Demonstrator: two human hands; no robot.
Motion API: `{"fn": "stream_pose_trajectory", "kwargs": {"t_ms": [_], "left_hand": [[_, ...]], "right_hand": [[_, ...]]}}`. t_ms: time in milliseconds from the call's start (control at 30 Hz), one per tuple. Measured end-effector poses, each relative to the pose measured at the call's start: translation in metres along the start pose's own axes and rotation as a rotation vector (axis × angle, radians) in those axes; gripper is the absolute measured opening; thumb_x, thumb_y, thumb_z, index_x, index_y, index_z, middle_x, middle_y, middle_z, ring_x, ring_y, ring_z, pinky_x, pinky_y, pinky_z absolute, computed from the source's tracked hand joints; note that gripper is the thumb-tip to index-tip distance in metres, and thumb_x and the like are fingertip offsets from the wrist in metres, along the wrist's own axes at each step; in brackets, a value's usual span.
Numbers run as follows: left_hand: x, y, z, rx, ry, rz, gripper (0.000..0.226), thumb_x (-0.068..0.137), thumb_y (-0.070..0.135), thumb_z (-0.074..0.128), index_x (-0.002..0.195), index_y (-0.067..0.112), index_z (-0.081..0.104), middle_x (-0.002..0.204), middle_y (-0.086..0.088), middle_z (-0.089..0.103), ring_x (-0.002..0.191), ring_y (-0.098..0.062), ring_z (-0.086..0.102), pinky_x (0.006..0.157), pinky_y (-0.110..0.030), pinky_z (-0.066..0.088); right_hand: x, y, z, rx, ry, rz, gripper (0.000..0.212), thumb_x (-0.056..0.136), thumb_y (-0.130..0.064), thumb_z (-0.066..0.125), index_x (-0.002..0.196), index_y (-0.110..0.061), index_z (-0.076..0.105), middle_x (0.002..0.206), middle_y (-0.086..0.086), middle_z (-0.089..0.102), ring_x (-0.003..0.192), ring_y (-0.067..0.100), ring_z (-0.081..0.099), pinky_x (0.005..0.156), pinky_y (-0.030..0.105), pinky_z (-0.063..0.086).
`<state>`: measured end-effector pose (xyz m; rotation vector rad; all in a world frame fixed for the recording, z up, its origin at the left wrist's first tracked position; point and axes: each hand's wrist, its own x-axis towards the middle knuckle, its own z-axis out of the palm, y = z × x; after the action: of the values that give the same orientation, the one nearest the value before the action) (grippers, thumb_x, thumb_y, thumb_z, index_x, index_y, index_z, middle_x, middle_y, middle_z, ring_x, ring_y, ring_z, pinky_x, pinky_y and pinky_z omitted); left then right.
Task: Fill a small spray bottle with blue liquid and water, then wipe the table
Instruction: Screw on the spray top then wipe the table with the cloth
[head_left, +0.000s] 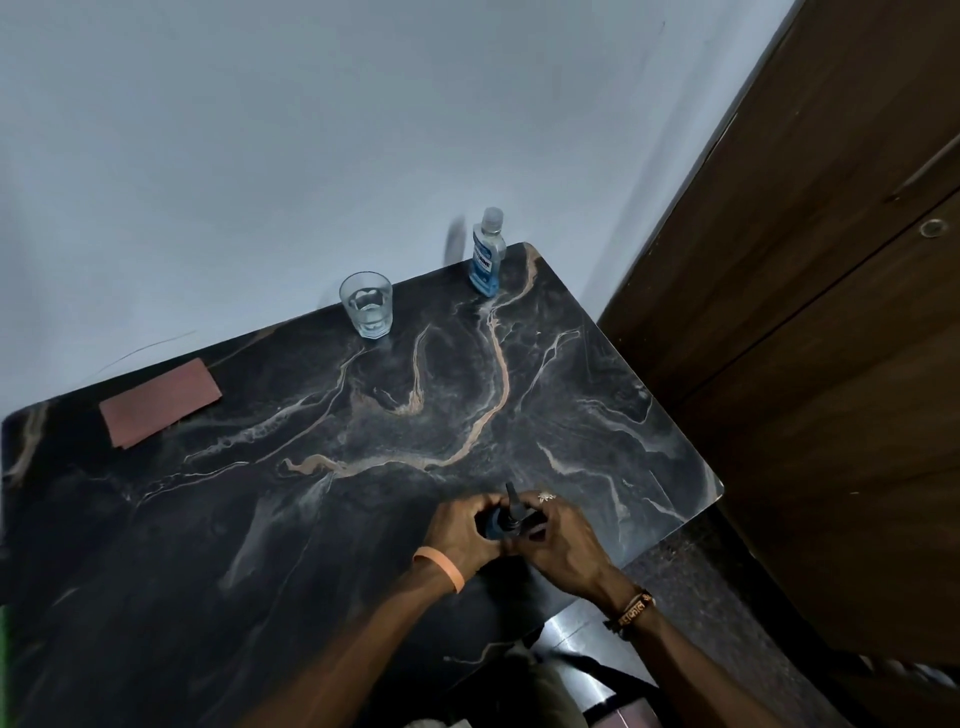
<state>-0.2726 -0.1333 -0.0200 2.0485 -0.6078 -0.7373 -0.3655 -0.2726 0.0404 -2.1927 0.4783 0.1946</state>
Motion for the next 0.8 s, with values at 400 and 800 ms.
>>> {"fn": "stream_pose_trajectory", "kwargs": {"t_ms": [400,800], "left_hand": [[-0.012,-0.017,0.01,-0.007,0.128,-0.123,0.057,0.061,0.023,0.087,0.111,0.023,0.059,0.113,0.007,0.058,0.103,-0.01,0.06,0.088,-0.03,0.054],[0.014,-0.029,-0.077,-0.007,0.445,-0.065,0.04,0.07,0.024,0.081,0.1,0.024,0.056,0.1,0.01,0.054,0.089,-0.004,0.055,0.074,-0.013,0.046]], "right_hand": [[0.017,0.012,0.019,-0.017,-0.106,-0.062,0.055,0.079,-0.022,0.079,0.129,-0.034,0.06,0.12,-0.013,0.065,0.11,0.006,0.063,0.094,0.036,0.052],[0.093,-0.076,0.054,0.165,0.038,-0.096,0.04,0.074,-0.04,0.083,0.104,-0.035,0.056,0.094,-0.019,0.066,0.087,-0.014,0.061,0.067,0.004,0.045]]}}
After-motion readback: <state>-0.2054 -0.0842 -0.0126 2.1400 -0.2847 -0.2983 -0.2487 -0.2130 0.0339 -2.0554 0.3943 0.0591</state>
